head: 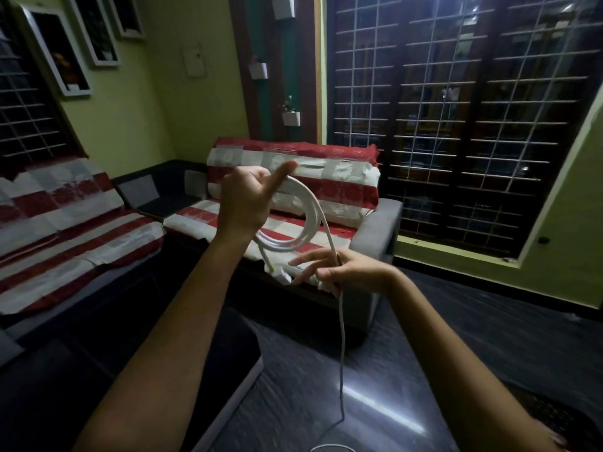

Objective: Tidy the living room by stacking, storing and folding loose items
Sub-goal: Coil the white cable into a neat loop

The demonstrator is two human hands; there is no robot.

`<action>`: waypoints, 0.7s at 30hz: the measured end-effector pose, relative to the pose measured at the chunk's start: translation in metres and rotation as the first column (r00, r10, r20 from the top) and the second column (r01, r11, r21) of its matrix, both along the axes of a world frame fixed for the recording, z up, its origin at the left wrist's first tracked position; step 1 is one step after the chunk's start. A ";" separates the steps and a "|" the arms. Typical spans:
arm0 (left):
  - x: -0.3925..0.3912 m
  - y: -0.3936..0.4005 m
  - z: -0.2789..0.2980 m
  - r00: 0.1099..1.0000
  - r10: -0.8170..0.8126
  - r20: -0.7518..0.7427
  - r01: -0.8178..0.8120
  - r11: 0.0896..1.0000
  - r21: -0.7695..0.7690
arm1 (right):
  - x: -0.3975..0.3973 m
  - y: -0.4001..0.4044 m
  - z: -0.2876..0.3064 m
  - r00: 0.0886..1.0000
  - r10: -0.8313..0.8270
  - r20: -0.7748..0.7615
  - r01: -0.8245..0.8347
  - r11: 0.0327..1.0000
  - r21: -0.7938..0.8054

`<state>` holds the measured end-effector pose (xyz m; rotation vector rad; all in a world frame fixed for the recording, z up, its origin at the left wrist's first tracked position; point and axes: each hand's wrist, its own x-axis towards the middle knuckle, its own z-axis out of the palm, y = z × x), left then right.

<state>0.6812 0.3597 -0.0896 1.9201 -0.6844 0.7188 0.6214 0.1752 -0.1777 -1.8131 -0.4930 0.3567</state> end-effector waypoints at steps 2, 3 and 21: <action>0.000 -0.004 0.005 0.997 0.048 -0.052 -0.057 0.983 -0.173 | -0.002 0.007 -0.018 1.000 -0.016 -0.018 0.018 0.993 0.116; -0.001 -0.008 0.006 0.994 0.070 -0.080 -0.087 0.968 -0.234 | -0.004 0.014 -0.027 0.999 -0.043 -0.016 0.045 0.987 0.157; -0.010 -0.024 -0.013 0.965 0.164 -0.206 -0.236 0.885 -0.402 | -0.007 0.054 -0.007 0.881 -0.379 -0.283 0.420 0.353 0.836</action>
